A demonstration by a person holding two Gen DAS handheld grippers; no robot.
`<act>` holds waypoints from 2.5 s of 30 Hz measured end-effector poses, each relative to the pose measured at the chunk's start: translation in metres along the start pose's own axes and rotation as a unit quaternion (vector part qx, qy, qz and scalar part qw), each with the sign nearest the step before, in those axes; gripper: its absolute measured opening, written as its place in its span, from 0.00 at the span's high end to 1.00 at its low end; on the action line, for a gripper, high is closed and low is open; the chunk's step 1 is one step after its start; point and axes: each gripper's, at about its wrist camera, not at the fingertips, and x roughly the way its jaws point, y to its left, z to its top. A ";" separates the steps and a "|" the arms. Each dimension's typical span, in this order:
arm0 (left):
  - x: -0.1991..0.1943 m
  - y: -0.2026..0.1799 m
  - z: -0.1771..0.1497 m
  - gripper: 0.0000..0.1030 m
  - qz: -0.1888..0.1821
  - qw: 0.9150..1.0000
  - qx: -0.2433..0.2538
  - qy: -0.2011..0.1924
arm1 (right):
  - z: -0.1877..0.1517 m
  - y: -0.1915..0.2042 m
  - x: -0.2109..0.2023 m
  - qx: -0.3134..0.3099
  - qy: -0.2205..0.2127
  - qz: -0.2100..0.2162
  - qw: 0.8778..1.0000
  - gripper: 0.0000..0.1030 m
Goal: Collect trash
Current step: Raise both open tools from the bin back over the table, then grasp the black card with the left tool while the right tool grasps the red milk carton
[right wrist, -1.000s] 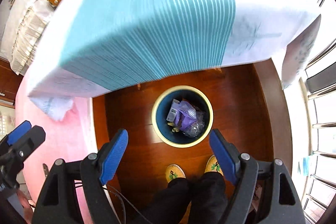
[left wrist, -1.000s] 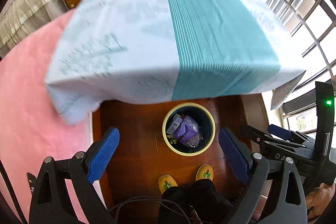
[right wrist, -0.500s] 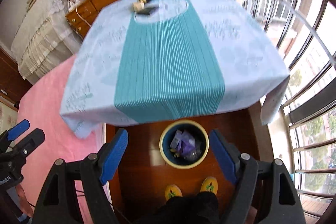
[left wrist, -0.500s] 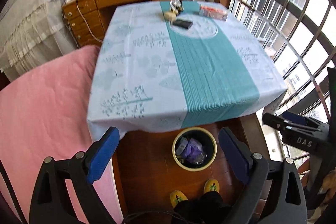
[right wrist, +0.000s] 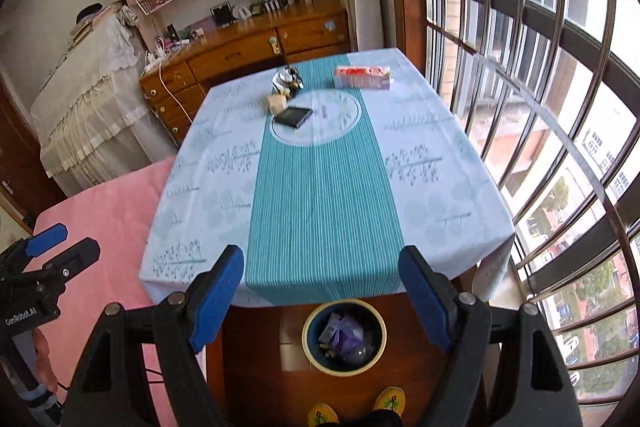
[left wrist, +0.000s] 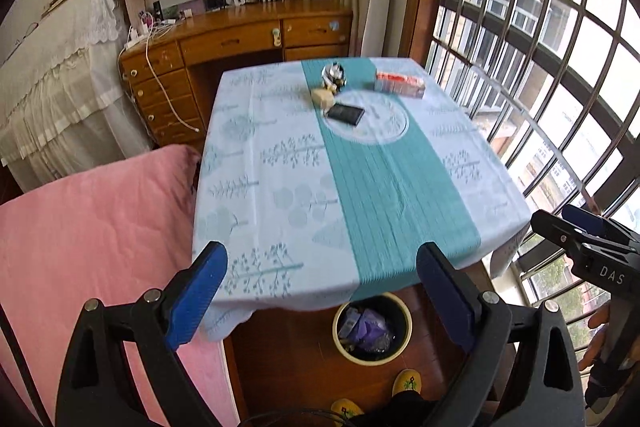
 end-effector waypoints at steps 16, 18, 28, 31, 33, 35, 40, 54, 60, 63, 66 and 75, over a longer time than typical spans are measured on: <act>0.041 -0.012 0.083 0.08 0.004 0.999 -0.034 -0.006 | 0.088 -0.017 0.038 -0.019 -0.033 0.021 0.999 0.22; 0.060 -0.015 0.098 0.08 0.012 0.999 -0.044 -0.001 | 0.107 -0.025 0.057 -0.026 -0.031 0.029 0.999 0.22; 0.194 -0.062 0.188 0.07 0.030 0.990 -0.114 0.081 | 0.215 -0.078 0.166 -0.096 0.015 0.068 0.993 0.22; 0.242 -0.077 0.203 0.07 0.030 0.984 -0.137 0.114 | 0.242 -0.091 0.195 -0.132 0.022 0.064 0.989 0.22; 0.270 -0.080 0.207 0.07 0.030 0.978 -0.157 0.136 | 0.262 -0.100 0.220 -0.162 0.030 0.060 0.985 0.22; 0.299 -0.078 0.207 0.07 0.032 0.968 -0.188 0.162 | 0.279 -0.104 0.248 -0.194 0.039 0.058 0.979 0.22; 0.348 -0.061 0.211 0.07 0.044 0.947 -0.254 0.192 | 0.306 -0.103 0.311 -0.261 0.051 0.048 0.963 0.22; 0.445 -0.024 0.227 0.07 0.095 0.901 -0.345 0.244 | 0.323 -0.068 0.428 -0.399 0.095 0.046 0.911 0.22; 0.470 -0.022 0.230 0.07 0.111 0.886 -0.379 0.243 | 0.334 -0.072 0.443 -0.373 0.114 0.087 0.917 0.22; 0.480 -0.025 0.233 0.07 0.128 0.880 -0.387 0.245 | 0.339 -0.071 0.449 -0.353 0.133 0.105 0.920 0.22; 0.490 -0.031 0.234 0.07 0.147 0.876 -0.386 0.250 | 0.338 -0.066 0.454 -0.352 0.160 0.123 0.914 0.22; 0.492 -0.043 0.222 0.23 0.172 0.862 -0.405 0.252 | 0.313 -0.059 0.458 -0.422 0.171 0.085 0.886 0.28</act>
